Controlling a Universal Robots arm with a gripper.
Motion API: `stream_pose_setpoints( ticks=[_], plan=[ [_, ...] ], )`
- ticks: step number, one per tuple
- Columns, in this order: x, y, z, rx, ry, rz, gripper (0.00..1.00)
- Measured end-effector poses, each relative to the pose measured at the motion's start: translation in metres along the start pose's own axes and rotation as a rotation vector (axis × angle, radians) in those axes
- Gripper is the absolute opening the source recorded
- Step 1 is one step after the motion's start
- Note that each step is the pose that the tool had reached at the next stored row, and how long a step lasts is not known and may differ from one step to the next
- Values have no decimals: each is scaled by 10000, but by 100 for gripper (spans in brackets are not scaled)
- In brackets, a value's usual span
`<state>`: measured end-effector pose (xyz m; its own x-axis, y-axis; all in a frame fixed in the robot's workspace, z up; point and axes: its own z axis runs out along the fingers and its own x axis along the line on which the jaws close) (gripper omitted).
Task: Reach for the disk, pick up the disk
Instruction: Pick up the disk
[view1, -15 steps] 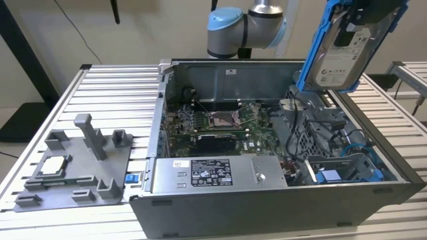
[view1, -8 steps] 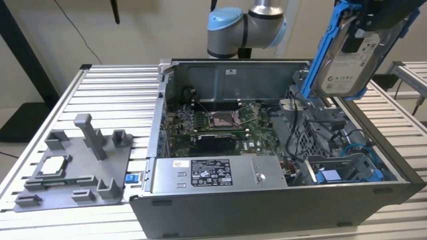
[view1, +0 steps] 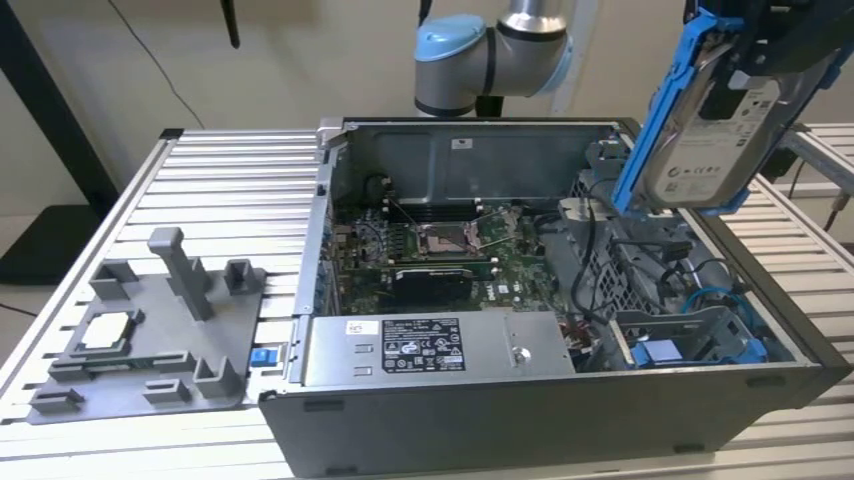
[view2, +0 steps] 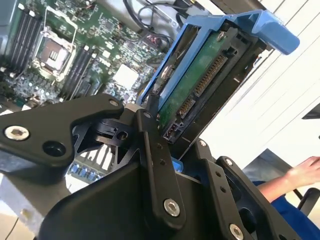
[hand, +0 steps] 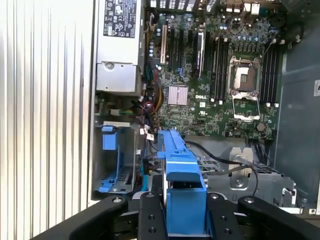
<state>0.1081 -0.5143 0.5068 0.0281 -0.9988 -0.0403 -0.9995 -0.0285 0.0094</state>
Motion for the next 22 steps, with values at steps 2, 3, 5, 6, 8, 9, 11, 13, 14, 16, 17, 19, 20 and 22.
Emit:
stream_pose_setpoints(
  ticks=[2, 3, 5, 6, 8, 9, 11, 13, 14, 16, 17, 19, 20, 22],
  plan=[
    [62, 2, -3, 0, 1, 0, 0],
    [91, 3, -4, 0, 1, 0, 0],
    [153, 5, -6, 0, 1, 0, 0],
    [180, 5, -8, 0, 1, 0, 0],
    [234, 7, -10, 0, 1, 0, 0],
    [260, 7, -11, 0, 1, 0, 0],
    [314, 9, -13, 0, 1, 0, 0],
    [372, 11, -15, 0, 1, 0, 0],
    [402, 12, -16, 0, 1, 0, 0],
    [466, 13, -19, 0, 1, 1, 0],
    [500, 14, -20, 0, 0, 1, 0],
    [558, 16, -23, 0, 0, 3, 0],
    [584, 17, -24, 0, 1, 5, 0],
    [628, 18, -25, 0, 0, 10, 0]
  ],
)
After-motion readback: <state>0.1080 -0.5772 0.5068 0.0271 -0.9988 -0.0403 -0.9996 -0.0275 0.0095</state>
